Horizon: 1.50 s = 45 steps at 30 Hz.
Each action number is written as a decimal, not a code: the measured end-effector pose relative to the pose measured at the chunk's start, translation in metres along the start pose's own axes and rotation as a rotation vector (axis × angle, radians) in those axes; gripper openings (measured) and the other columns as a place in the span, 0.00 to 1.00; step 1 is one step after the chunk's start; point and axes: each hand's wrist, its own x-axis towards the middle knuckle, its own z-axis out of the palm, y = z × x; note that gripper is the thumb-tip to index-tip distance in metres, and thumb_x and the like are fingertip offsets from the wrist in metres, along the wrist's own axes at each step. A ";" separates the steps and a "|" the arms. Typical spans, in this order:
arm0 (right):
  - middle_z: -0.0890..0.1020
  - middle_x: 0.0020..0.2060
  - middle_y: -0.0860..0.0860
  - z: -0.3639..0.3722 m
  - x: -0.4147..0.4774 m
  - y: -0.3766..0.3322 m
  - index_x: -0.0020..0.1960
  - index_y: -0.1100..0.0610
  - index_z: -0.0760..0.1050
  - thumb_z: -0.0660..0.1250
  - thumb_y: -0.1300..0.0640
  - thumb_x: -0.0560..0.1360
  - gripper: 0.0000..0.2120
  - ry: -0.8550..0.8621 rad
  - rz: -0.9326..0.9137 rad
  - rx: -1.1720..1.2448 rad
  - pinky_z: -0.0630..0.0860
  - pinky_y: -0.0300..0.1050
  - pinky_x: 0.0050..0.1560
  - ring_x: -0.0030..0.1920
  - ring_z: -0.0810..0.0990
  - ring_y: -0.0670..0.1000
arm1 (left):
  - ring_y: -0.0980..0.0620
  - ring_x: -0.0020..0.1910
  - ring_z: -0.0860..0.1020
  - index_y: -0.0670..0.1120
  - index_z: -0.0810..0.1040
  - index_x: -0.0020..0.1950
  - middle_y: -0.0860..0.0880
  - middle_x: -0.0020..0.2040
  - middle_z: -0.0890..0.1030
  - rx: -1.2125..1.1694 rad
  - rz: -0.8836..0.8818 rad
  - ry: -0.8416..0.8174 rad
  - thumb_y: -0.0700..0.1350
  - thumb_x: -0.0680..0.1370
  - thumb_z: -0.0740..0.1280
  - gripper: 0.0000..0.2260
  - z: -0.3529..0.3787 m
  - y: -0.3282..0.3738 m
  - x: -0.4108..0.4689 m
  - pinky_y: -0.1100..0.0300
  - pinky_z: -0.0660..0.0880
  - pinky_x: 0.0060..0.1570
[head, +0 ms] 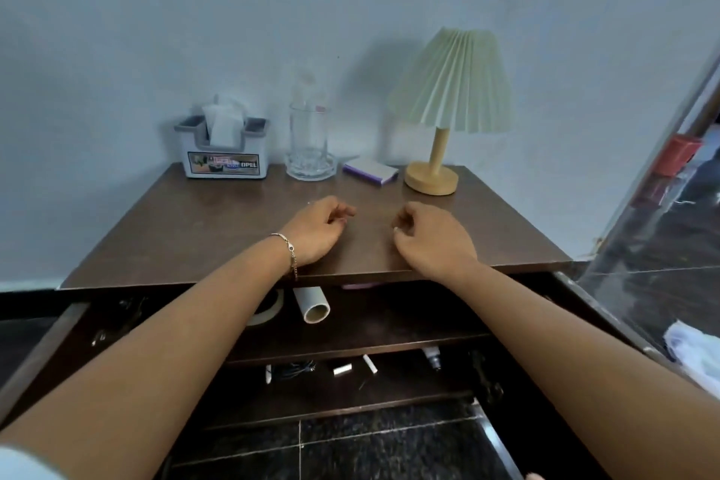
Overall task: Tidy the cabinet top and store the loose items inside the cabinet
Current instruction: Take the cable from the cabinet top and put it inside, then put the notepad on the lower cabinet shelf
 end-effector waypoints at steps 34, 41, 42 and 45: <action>0.77 0.59 0.48 0.033 0.060 0.007 0.60 0.47 0.75 0.63 0.47 0.75 0.14 0.072 -0.240 -0.197 0.62 0.53 0.60 0.63 0.70 0.54 | 0.45 0.71 0.65 0.48 0.63 0.73 0.42 0.72 0.63 0.165 -0.068 0.067 0.45 0.76 0.68 0.27 -0.005 -0.031 0.058 0.51 0.63 0.71; 0.72 0.67 0.50 0.020 0.040 0.007 0.70 0.53 0.66 0.71 0.41 0.70 0.33 -0.063 -0.142 0.027 0.66 0.52 0.67 0.68 0.68 0.53 | 0.49 0.68 0.69 0.46 0.66 0.71 0.47 0.69 0.72 0.130 -0.032 0.019 0.44 0.76 0.68 0.24 -0.007 -0.022 0.027 0.56 0.64 0.69; 0.70 0.69 0.52 0.021 0.040 0.006 0.73 0.55 0.62 0.69 0.40 0.71 0.36 -0.128 -0.089 0.010 0.64 0.52 0.69 0.70 0.66 0.55 | 0.50 0.68 0.70 0.46 0.66 0.71 0.47 0.69 0.73 0.123 -0.033 0.015 0.44 0.76 0.68 0.24 -0.007 -0.021 0.024 0.57 0.64 0.69; 0.70 0.69 0.56 0.022 0.038 0.002 0.72 0.58 0.61 0.65 0.39 0.74 0.35 -0.224 -0.023 -0.027 0.65 0.53 0.68 0.69 0.67 0.58 | 0.52 0.67 0.71 0.46 0.68 0.69 0.49 0.67 0.74 0.070 -0.029 0.014 0.42 0.76 0.68 0.23 -0.009 -0.020 0.013 0.64 0.63 0.65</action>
